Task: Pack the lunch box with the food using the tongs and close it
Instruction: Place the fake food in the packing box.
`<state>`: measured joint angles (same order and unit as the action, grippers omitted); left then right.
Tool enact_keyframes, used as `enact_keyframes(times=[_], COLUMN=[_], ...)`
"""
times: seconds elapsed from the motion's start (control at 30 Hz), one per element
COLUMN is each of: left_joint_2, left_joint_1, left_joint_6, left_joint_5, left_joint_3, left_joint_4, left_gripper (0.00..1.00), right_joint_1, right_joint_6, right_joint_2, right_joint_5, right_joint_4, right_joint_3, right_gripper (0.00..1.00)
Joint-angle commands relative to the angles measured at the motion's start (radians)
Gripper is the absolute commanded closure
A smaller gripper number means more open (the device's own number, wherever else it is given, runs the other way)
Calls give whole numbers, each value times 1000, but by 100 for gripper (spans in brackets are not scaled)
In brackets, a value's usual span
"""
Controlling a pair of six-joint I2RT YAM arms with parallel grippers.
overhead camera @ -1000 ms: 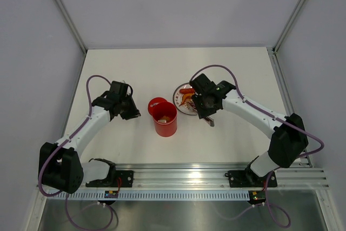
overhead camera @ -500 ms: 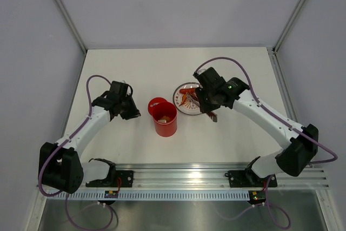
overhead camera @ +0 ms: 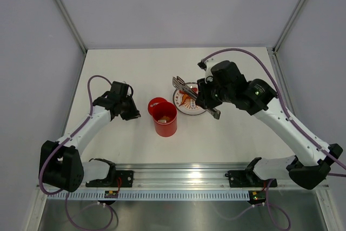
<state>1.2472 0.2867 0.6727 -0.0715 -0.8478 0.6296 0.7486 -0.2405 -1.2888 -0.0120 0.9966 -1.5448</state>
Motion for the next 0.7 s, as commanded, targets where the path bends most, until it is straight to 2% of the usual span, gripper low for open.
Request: enact_keyframes(times=[0.0,0.33,0.67], left_joint_2=[3,8,-9], left_joint_1=[-6,-4,-6], left_joint_6=[-21,-32,-22], left_joint_5=[-11,-14,-21], left_joint_3=[-19,-33,-14], left_joint_4=[-31,-27,-33], left_gripper=[81,81,81], right_joint_1=[47,130,144], right_joint_6=[13,26,26], right_joint_2=[19,22,-6], right_joint_5=[76,142,164], right_joint_4=[0,7,42], right_joint_3=[-29,48,86], right_gripper=[94,96,92])
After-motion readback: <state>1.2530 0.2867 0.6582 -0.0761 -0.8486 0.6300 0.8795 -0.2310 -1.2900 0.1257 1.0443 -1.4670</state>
